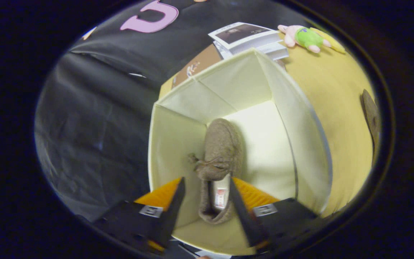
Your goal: Open the storage box then place both shoes into the box .Put the left shoe in first, then the right shoe, with the right side of both shoes facing outward in a uniform manner.
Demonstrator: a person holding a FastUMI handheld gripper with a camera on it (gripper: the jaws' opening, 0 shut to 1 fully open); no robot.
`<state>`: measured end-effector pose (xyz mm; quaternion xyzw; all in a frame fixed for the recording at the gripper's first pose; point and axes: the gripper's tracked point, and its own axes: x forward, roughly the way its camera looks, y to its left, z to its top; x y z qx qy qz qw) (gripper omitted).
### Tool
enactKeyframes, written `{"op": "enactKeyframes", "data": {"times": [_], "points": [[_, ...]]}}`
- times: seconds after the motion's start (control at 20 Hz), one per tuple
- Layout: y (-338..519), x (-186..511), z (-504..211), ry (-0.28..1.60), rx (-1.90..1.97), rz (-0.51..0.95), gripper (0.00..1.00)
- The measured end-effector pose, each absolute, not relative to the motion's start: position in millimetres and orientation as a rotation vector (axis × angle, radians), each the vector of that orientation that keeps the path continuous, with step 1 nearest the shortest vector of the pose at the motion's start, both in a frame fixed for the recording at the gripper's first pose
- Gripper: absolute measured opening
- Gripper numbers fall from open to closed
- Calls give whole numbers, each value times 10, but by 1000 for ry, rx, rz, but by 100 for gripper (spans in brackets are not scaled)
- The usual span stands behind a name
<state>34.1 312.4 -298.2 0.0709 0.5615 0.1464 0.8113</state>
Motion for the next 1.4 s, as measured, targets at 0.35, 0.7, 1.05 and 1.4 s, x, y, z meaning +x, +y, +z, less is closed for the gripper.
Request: {"op": "enactKeyframes", "data": {"times": [0.35, 0.7, 1.05, 1.4], "points": [[3009, 297, -2571, 1149, 174, 369, 99], [2162, 491, -1933, 1035, 68, 334, 99], [697, 903, -1564, 971, -41, 164, 100], [-695, 1017, -1627, 1036, -253, 34, 100]]}}
